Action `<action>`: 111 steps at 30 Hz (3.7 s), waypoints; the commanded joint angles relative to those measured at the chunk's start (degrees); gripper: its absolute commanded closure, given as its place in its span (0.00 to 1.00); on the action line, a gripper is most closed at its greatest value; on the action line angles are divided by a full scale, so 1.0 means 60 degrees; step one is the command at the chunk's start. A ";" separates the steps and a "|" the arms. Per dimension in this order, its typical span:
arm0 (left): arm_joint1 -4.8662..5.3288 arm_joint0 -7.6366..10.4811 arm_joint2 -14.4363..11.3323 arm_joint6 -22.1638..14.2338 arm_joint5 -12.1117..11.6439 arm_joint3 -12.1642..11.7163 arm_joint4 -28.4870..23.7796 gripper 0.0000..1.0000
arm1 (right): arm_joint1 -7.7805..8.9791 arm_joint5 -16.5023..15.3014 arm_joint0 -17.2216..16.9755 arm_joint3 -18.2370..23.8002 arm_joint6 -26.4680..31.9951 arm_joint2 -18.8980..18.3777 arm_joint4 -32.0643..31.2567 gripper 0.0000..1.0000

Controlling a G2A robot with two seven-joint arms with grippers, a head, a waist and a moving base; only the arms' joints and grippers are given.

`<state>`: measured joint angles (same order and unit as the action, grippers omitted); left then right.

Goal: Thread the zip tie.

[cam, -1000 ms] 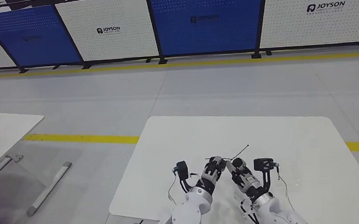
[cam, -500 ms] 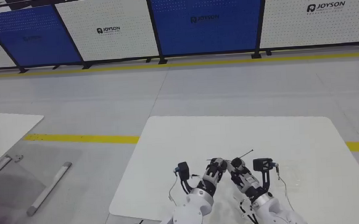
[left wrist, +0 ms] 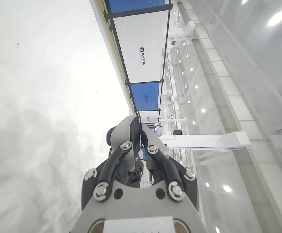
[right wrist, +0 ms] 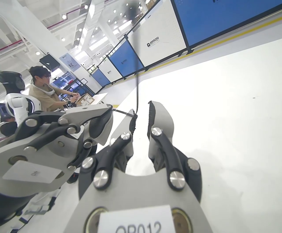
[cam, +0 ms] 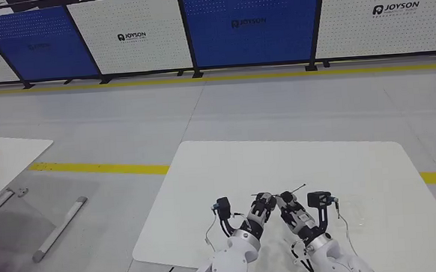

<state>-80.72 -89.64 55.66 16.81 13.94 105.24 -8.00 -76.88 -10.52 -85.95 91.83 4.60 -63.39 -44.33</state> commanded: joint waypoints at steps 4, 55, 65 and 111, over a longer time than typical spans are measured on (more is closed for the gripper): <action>-0.0015 0.0016 -0.0024 0.0032 0.0012 -0.0019 0.0029 1.00 | 0.0005 0.0033 -0.0015 0.0015 -0.0024 -0.0008 -0.0009 1.00; 0.0019 -0.0757 0.0041 -0.0367 -0.1058 0.1261 -0.0112 1.00 | -0.0002 -0.0067 0.0248 -0.0765 0.0017 0.0219 0.0036 1.00; 0.0009 -0.0762 0.0021 -0.0026 -0.0964 0.1204 0.0065 1.00 | 0.0004 -0.0198 0.0191 -0.0704 -0.0061 0.0171 0.0258 0.00; -0.0359 0.0472 0.0515 0.2133 -0.0906 -0.1032 -0.1190 1.00 | 0.0765 -0.1494 -0.2835 0.2159 -0.2064 -0.4501 0.6157 0.00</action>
<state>-82.87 -86.81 58.75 29.61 8.50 99.05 -15.14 -72.29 -19.48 -102.96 104.79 -7.78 -90.39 -7.39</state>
